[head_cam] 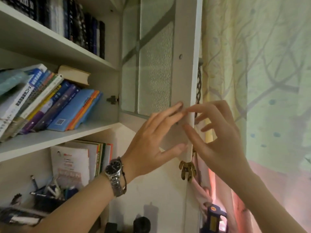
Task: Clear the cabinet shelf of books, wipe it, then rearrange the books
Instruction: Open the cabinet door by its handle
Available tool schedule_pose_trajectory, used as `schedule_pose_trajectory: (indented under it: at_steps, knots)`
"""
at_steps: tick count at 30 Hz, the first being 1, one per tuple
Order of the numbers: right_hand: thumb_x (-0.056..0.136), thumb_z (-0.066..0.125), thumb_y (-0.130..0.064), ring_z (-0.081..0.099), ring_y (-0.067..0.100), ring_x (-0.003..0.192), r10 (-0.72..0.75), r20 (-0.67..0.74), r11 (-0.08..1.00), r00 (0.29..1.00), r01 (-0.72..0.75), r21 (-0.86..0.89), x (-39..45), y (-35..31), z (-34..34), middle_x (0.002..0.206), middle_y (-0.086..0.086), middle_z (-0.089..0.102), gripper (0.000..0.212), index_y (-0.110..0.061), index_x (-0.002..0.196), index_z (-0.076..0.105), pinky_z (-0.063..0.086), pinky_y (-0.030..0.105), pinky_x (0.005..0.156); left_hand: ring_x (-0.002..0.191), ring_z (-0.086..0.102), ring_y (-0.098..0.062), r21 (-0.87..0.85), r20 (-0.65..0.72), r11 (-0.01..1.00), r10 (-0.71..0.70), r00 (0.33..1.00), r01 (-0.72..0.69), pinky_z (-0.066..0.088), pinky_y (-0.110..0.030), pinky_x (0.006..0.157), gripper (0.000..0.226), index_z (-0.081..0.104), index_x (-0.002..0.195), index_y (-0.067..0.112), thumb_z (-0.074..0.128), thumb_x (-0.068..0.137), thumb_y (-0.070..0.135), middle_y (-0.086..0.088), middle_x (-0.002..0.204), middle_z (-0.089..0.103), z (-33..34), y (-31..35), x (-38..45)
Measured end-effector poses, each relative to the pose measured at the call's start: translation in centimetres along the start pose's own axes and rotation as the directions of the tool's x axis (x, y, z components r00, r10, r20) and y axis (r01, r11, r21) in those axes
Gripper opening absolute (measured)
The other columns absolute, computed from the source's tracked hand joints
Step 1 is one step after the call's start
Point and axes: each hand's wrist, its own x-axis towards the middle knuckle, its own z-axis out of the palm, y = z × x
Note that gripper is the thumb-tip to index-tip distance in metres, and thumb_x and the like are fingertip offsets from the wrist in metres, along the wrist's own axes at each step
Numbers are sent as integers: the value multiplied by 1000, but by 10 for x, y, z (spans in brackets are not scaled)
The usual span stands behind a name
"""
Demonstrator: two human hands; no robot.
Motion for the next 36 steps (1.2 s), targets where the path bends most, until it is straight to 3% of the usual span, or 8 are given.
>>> schedule_pose_trajectory:
  at_steps: [4,8,13,17,22,26,29,36]
  knots:
    - [90,63,-26,54,-4,89,57,-25,985,998,-60,-159,-8,26,-14,104,-13,51,26,-26,115,58,52,30,65,128,43,-15,124,-52,992,25,998,-19,35,-28,107,54,42,139,16,56,90,34,-2,143,41,33,-8,9]
    - [92,59,-28,55,5,83,81,-67,937,994,-99,-334,-17,55,-20,97,-10,57,32,-33,122,49,53,32,64,125,43,-15,199,-13,977,-74,997,76,34,-30,103,53,40,139,22,48,90,41,1,140,43,64,-19,17]
    - [94,54,-33,62,26,77,106,-73,761,992,-128,-635,-23,98,-22,84,0,63,39,-26,130,42,50,35,57,133,34,-15,291,152,948,-181,972,131,29,-32,106,64,25,148,26,50,91,39,5,151,28,95,-26,27]
    - [89,61,-38,58,30,90,323,16,625,946,-201,-755,-33,126,-15,101,6,62,71,-24,147,23,46,39,67,139,25,-17,349,247,930,-206,947,112,23,-32,110,65,18,150,26,47,93,37,3,156,18,116,-31,38]
    - [87,64,-35,55,31,95,479,14,607,878,-319,-728,-30,156,-11,107,9,53,88,-24,154,9,48,40,67,141,20,-19,389,337,913,-263,904,121,19,-33,112,68,9,152,26,44,94,33,1,158,11,142,-40,55]
    - [89,63,-23,51,29,98,568,41,683,822,-443,-580,-26,185,-8,112,10,46,89,-29,153,2,41,35,65,140,24,-21,410,361,903,-294,885,132,22,-33,110,70,8,152,25,45,93,33,-2,158,10,165,-47,70]
    - [88,64,-18,49,30,99,591,25,700,807,-497,-512,-24,205,-3,113,11,45,90,-31,152,1,42,36,66,139,27,-22,428,393,892,-327,859,143,24,-34,109,71,7,152,25,45,93,34,-3,159,6,179,-51,78]
    - [91,62,-19,49,29,95,621,-17,645,783,-524,-556,-22,231,7,107,11,46,91,-30,153,-5,48,43,73,144,17,-19,432,450,888,-362,816,156,24,-39,112,73,5,152,24,47,94,35,0,160,-6,198,-63,82]
